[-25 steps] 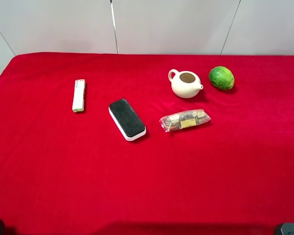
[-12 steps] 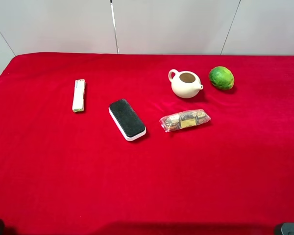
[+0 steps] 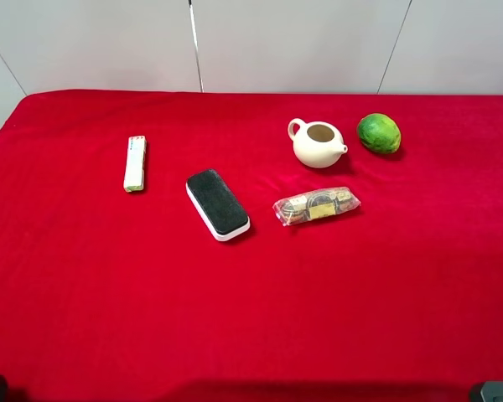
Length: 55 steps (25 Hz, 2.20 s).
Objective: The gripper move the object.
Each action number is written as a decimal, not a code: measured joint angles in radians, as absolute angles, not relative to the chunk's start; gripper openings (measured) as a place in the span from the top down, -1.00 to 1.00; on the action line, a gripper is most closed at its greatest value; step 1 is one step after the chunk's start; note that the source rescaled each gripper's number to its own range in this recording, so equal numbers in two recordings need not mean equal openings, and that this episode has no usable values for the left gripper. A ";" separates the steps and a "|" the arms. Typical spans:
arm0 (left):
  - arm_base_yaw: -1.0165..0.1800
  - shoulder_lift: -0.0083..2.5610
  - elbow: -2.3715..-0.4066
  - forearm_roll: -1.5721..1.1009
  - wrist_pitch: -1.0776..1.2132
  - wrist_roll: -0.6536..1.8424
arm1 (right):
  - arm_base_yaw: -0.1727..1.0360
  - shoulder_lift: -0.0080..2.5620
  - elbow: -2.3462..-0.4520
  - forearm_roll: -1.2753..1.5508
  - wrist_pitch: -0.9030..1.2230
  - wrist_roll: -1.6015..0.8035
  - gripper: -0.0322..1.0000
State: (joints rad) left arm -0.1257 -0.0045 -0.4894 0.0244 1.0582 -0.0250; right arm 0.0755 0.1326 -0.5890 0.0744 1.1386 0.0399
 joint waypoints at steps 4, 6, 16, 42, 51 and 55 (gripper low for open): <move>-0.126 -0.004 -0.489 0.024 1.058 -0.025 | 0.025 0.017 -0.537 0.053 1.116 0.040 -0.98; -0.126 -0.004 -0.489 0.024 1.058 -0.025 | 0.008 -0.005 -0.537 0.046 1.109 0.041 -0.98; -0.126 -0.004 -0.489 0.024 1.058 -0.025 | 0.000 -0.007 -0.503 0.032 1.038 0.041 -0.98; -0.126 -0.004 -0.489 0.024 1.058 -0.025 | 0.000 -0.007 -0.499 0.031 1.018 0.041 -0.98; -0.126 -0.004 -0.489 0.024 1.058 -0.025 | 0.000 -0.007 -0.499 0.031 1.019 0.041 -0.98; -0.126 -0.004 -0.489 0.024 1.058 -0.025 | 0.000 -0.007 -0.499 0.031 1.019 0.041 -0.98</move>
State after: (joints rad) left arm -0.1257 -0.0045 -0.4894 0.0244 1.0582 -0.0250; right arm 0.0000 -0.0068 -0.4991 0.0314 1.0187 0.0408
